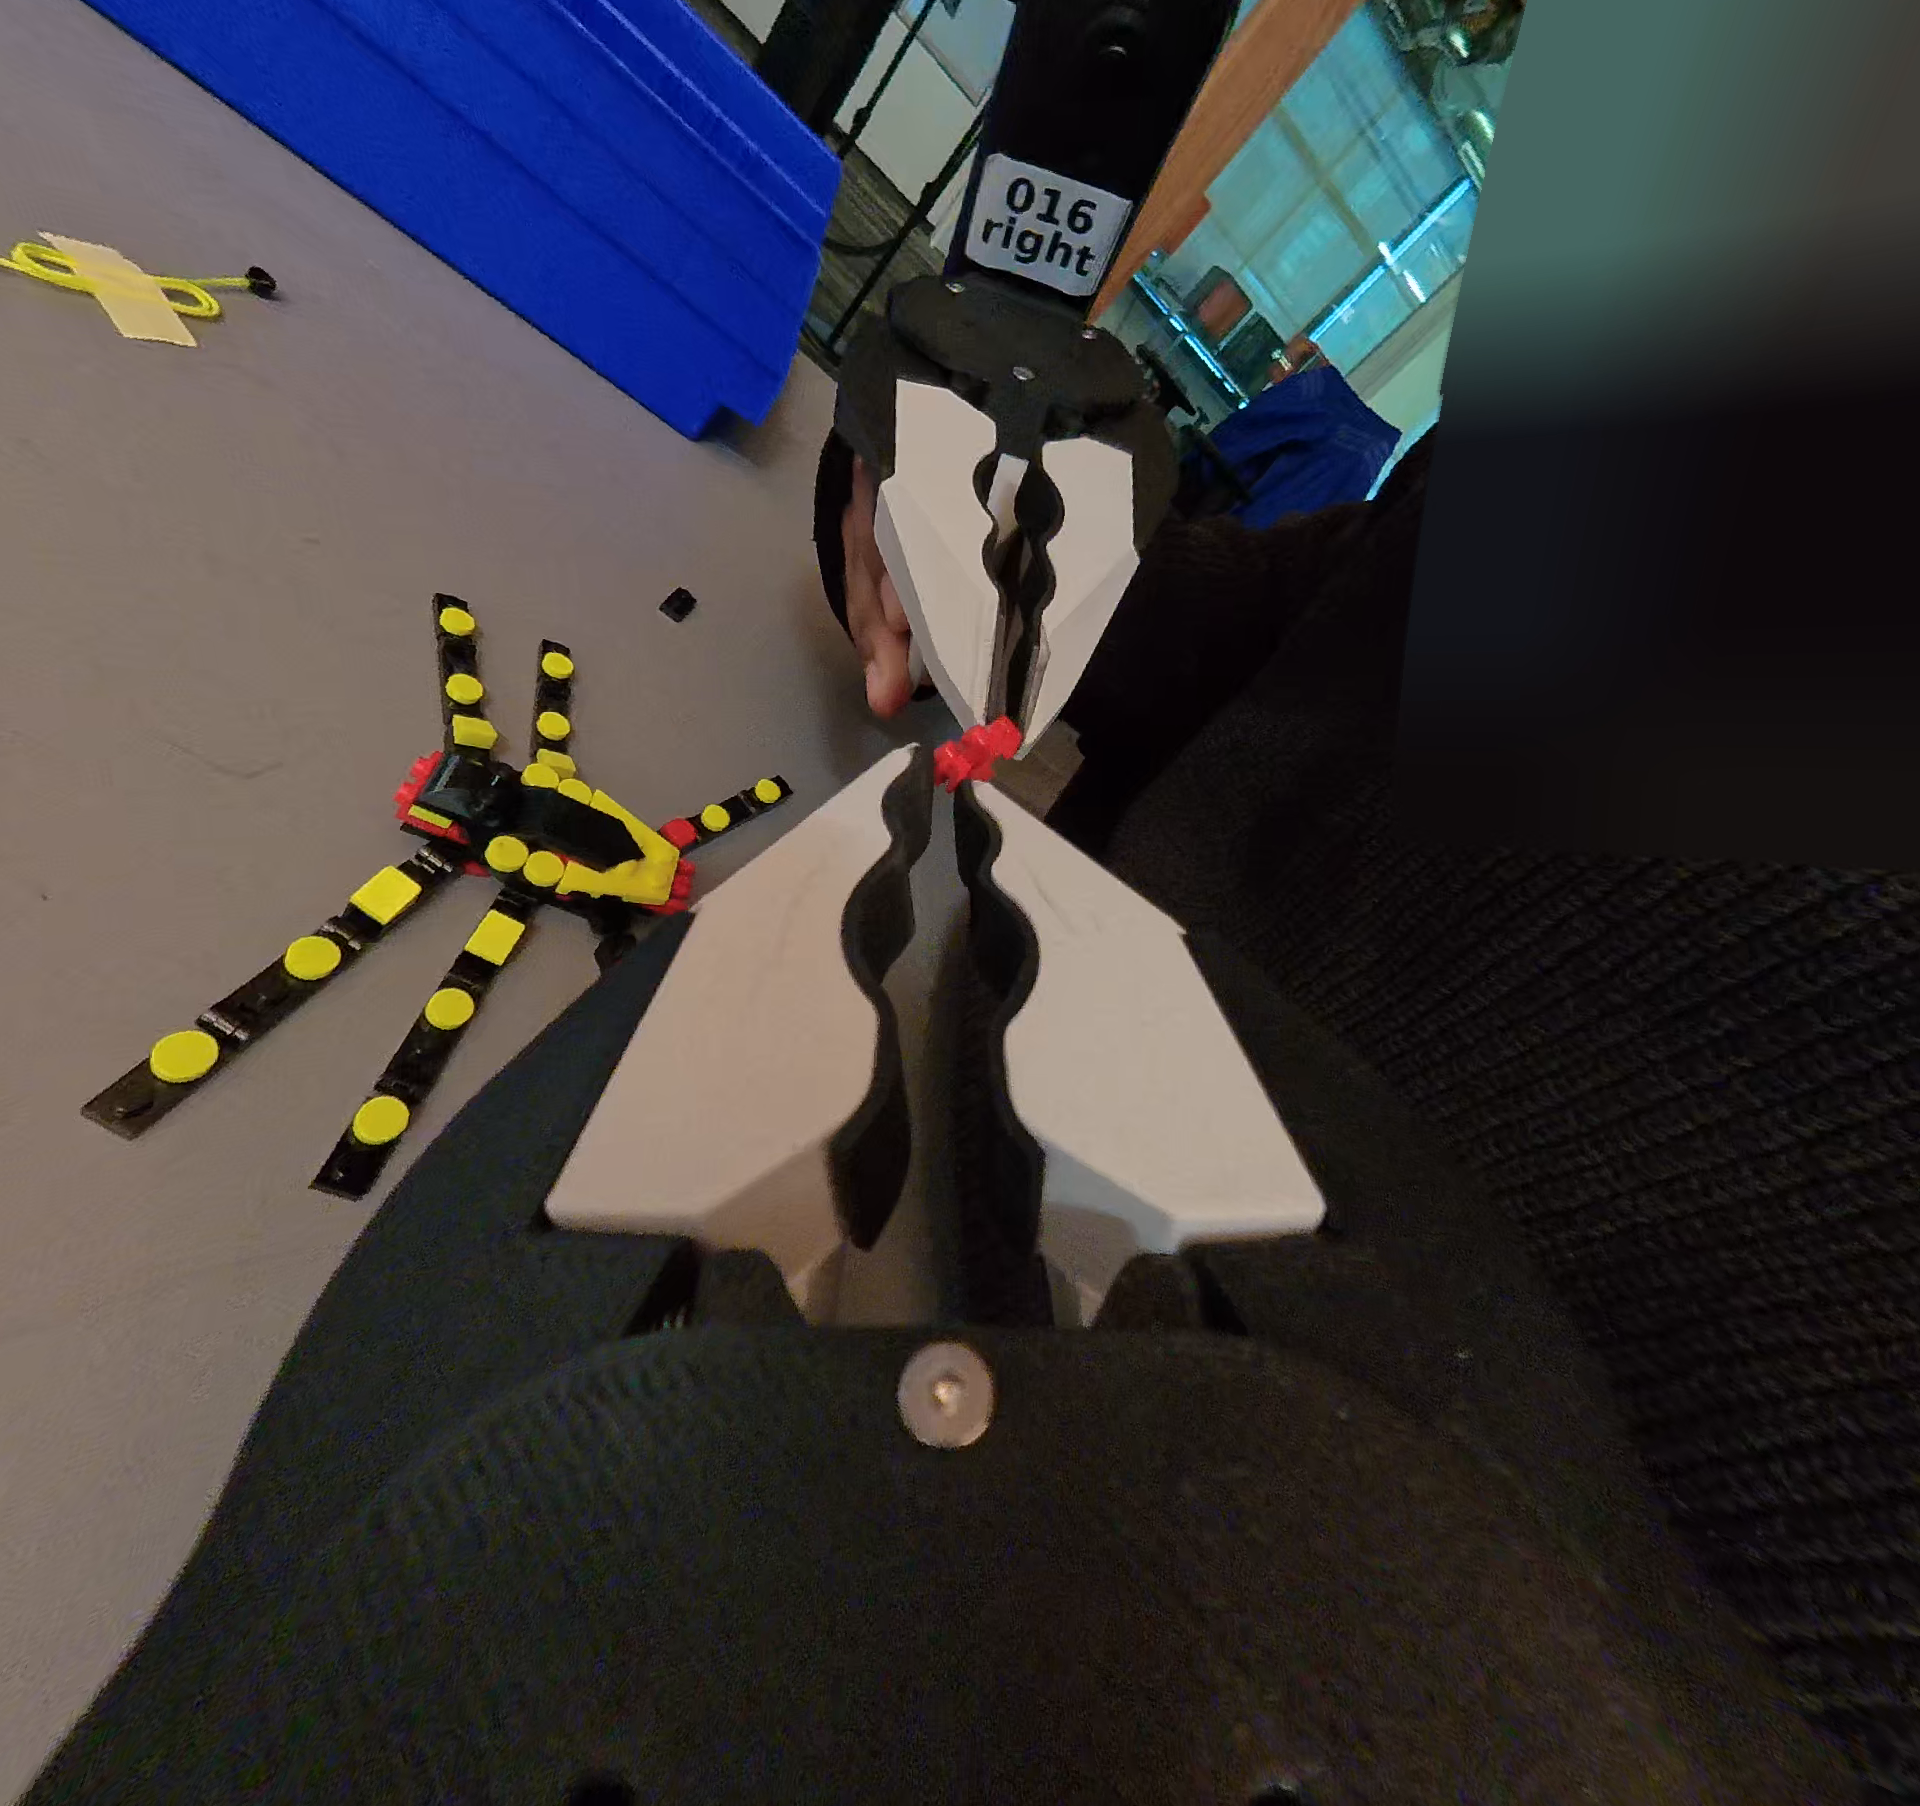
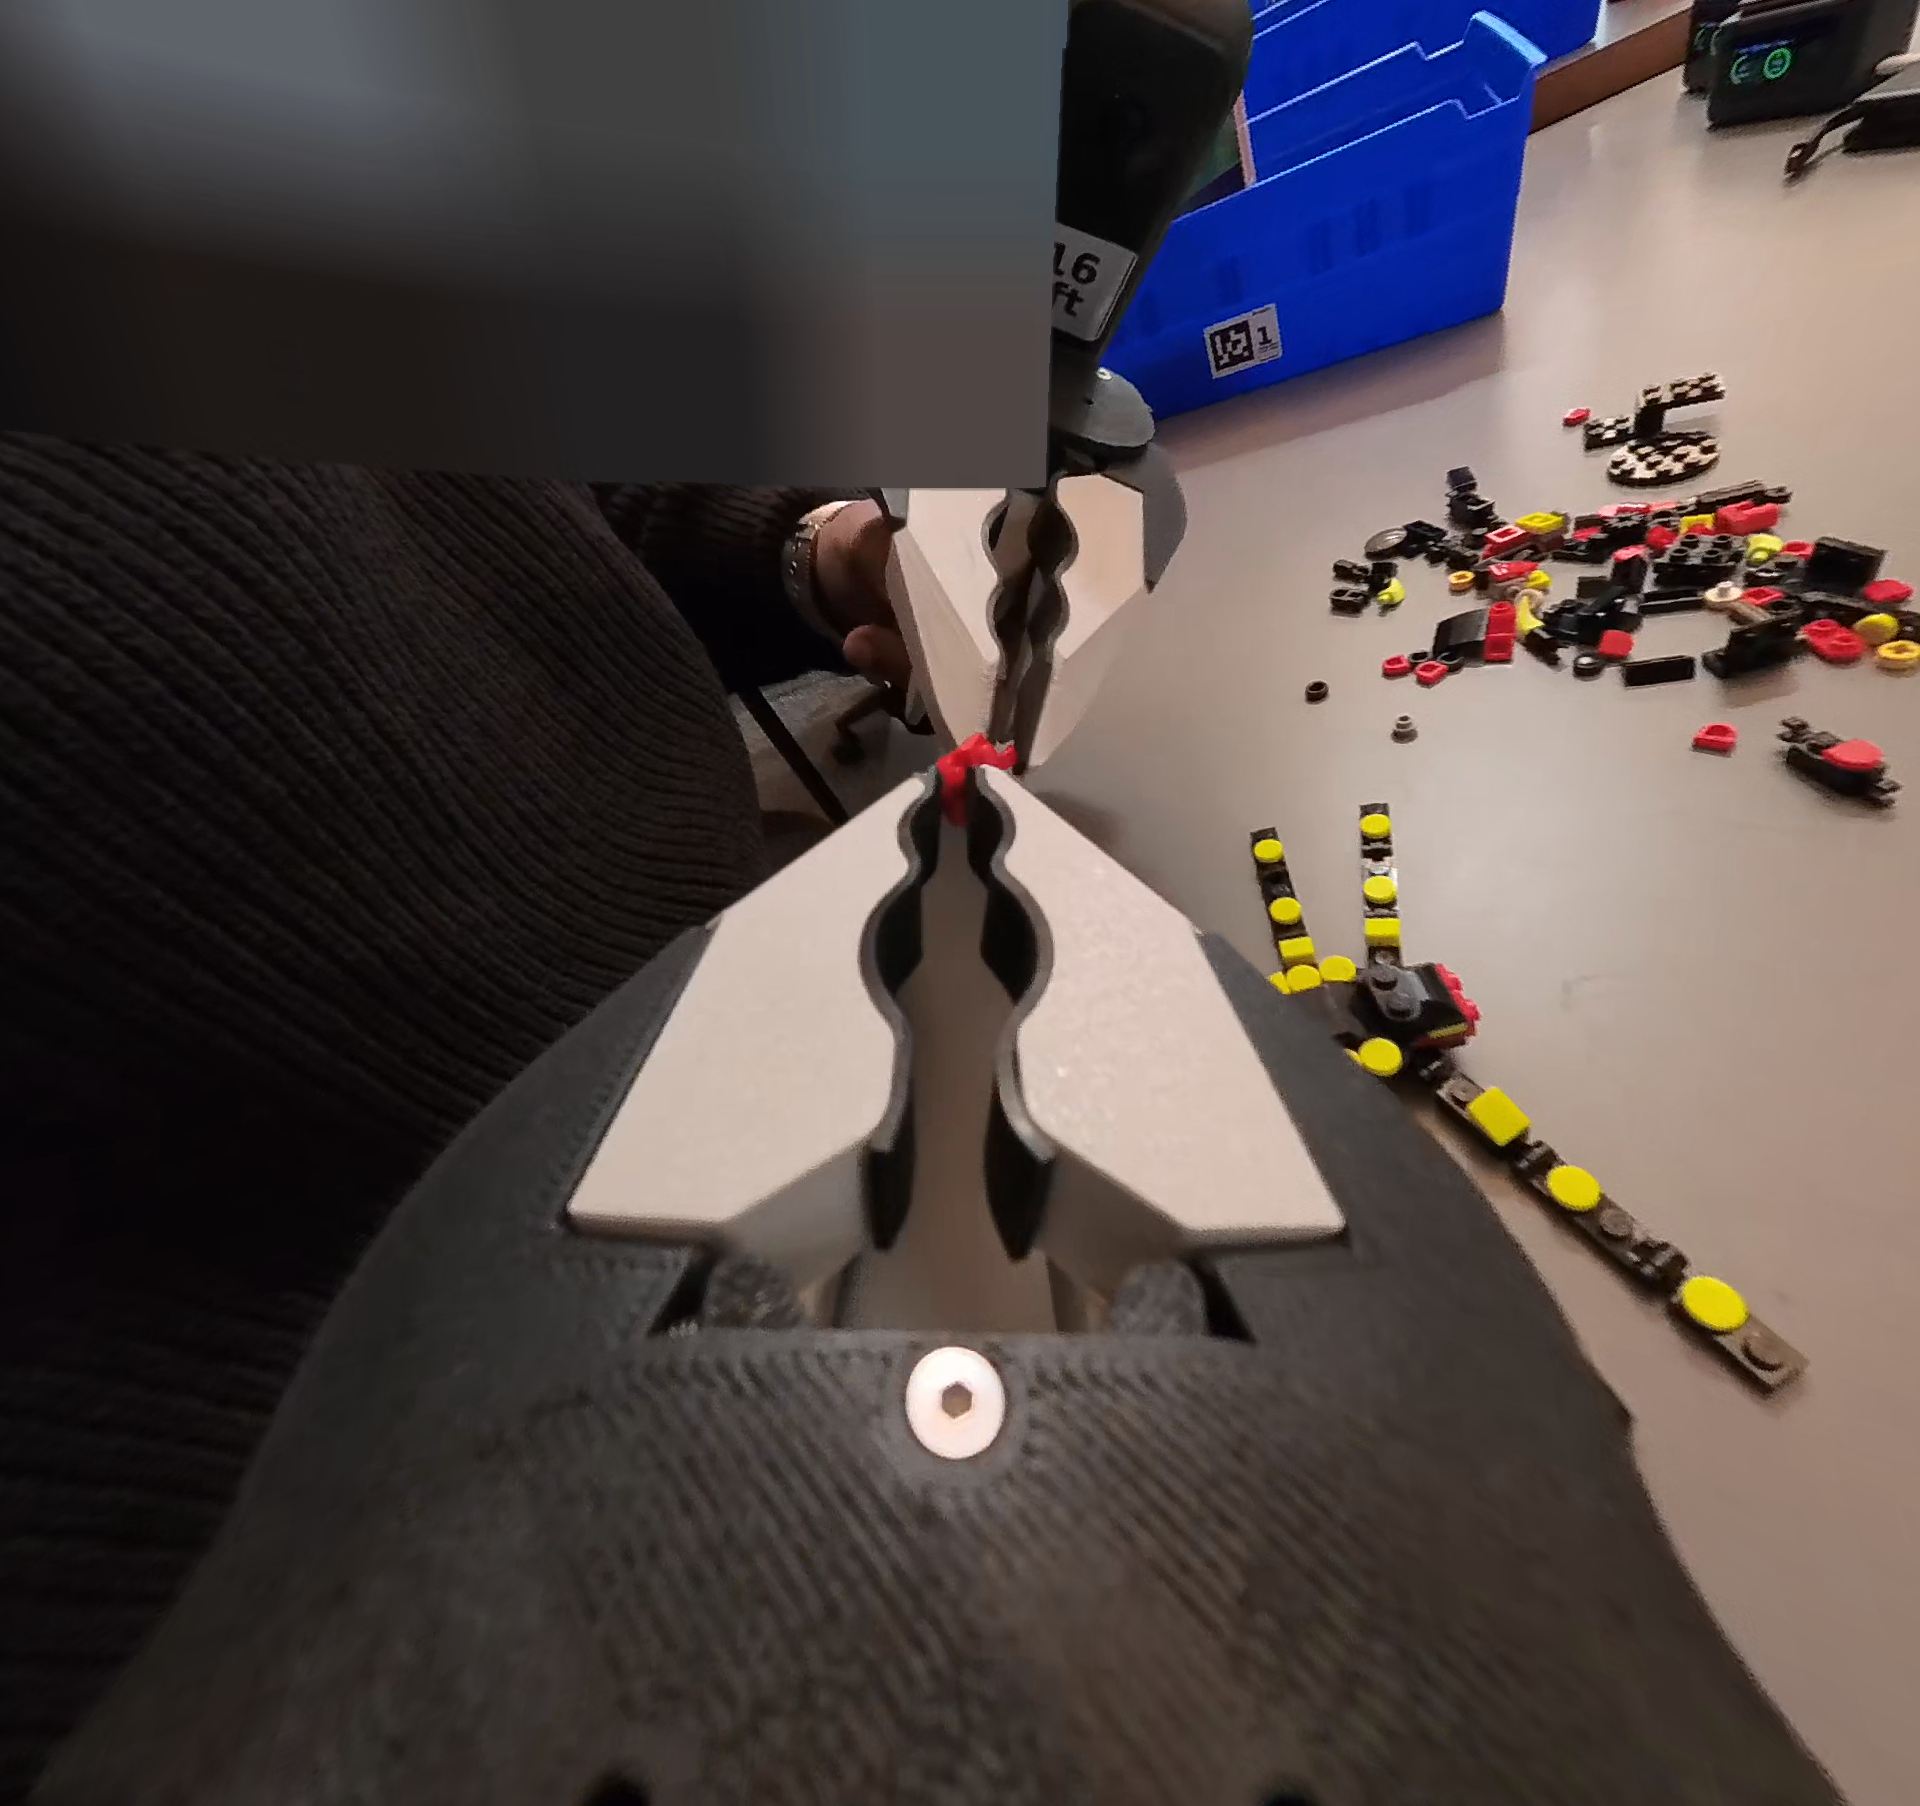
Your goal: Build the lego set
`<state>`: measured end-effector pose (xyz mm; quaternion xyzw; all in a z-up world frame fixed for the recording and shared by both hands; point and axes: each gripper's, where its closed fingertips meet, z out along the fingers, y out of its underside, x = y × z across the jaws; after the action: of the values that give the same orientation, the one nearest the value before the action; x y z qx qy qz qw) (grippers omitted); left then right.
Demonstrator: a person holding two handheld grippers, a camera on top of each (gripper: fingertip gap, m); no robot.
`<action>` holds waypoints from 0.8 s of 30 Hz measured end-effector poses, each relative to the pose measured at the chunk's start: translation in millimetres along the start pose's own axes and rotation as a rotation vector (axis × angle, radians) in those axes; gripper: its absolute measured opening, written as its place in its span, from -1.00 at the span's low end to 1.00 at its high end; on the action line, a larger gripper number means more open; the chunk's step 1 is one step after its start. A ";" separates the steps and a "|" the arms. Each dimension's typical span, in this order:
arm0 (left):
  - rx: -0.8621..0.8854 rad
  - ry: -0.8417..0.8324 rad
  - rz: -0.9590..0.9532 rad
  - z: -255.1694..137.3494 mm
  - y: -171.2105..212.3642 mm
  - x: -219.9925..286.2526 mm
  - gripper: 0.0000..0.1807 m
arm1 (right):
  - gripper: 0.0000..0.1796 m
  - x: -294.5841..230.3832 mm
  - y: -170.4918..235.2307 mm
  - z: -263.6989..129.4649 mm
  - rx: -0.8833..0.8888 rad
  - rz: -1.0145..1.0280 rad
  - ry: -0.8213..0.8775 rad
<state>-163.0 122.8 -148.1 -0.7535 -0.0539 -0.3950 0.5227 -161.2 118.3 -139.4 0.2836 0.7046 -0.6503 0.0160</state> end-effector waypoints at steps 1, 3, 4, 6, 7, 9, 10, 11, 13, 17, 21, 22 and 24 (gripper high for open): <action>0.000 0.001 0.001 0.3 0.4 0.2 -1.00 | -0.97 -0.4 0.5 0.0 -0.002 -0.004 -0.002; 0.007 -0.003 0.009 0.4 -0.5 0.4 -1.00 | -0.97 -1.0 0.3 -0.2 -0.003 -0.015 0.001; 0.008 -0.002 0.018 0.6 -0.9 1.5 -1.00 | -0.97 -1.7 -0.4 -0.7 -0.002 -0.018 -0.002; 0.027 0.000 0.049 -0.4 -4.2 3.6 -0.99 | -0.97 -1.4 -3.9 -1.8 0.015 -0.018 0.003; 0.031 -0.004 0.049 -0.9 -5.0 2.7 -0.98 | -0.97 0.6 -5.1 -2.3 0.018 -0.030 0.022; 0.029 0.015 -0.009 -0.7 -3.5 0.5 -0.98 | -0.98 4.3 -5.0 -2.9 0.007 -0.081 0.064; 0.033 0.027 -0.057 -1.0 -2.8 -1.5 -0.98 | -0.97 5.9 -4.6 -3.1 0.000 -0.118 0.088; 0.037 0.052 -0.112 -1.8 -2.2 -2.7 -0.96 | -0.98 6.2 -5.0 -3.5 0.000 -0.157 0.107; 0.067 0.112 -0.236 -4.6 -4.4 -4.2 -0.85 | -0.98 5.3 -8.8 -4.7 0.013 -0.218 0.134; 0.057 0.193 -0.423 -1.6 1.5 -4.0 -0.74 | -0.97 6.5 -12.6 -8.1 0.022 -0.395 0.207; 0.083 0.268 -0.494 -0.4 -3.4 4.7 -0.70 | -0.98 7.4 -4.1 -7.0 -0.052 -0.620 0.275; 0.098 0.284 -0.519 -1.8 -5.4 4.5 -0.68 | -0.97 7.5 -2.2 -6.5 -0.068 -0.674 0.291; 0.121 0.312 -0.572 -4.6 -7.9 2.9 -0.65 | -0.98 8.1 1.1 -5.4 -0.096 -0.784 0.327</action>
<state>-167.4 121.6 -139.6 -0.6057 -0.2061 -0.6327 0.4363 -165.6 126.4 -142.7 0.0926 0.7817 -0.5202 -0.3313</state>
